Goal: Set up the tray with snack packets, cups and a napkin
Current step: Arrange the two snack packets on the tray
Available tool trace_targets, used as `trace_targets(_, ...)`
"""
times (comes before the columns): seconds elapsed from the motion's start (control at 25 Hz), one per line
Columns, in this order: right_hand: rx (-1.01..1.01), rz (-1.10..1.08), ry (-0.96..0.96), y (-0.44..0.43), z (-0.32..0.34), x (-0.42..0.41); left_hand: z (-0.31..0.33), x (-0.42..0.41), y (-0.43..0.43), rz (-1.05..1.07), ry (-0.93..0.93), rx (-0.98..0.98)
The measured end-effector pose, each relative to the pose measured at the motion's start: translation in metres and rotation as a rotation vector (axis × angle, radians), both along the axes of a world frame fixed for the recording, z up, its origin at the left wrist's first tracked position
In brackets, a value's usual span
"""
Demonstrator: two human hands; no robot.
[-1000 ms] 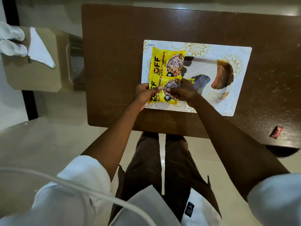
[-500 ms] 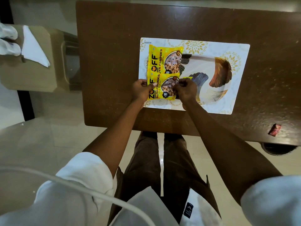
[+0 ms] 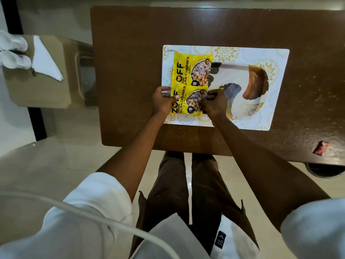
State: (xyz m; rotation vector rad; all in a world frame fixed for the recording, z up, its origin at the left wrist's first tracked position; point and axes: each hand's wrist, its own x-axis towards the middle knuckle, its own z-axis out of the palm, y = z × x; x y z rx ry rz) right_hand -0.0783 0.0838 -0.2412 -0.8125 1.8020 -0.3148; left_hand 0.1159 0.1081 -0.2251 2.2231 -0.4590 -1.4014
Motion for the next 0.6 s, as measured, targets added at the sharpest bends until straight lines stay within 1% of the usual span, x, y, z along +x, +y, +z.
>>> trace_targets(0.12,-0.116,0.097,0.024,0.001,0.005,-0.001,0.002,0.003,-0.005,-0.084,-0.059,-0.054)
trace_targets(0.2,-0.147,0.164,0.007,0.005,0.007,-0.005,0.002,0.001,-0.004,-0.141,-0.066,-0.051)
trace_targets(0.32,-0.13,0.217,0.021,0.005,0.008,-0.007,0.003,-0.002,-0.006,-0.191,-0.102,-0.044)
trace_targets(0.44,-0.103,0.222,0.008,0.001,0.01,-0.003,0.005,-0.001,-0.008,-0.215,-0.114,-0.045)
trace_targets(0.6,-0.07,0.201,-0.02,0.003,0.012,-0.01,0.009,0.0,-0.005,-0.228,-0.079,0.002)
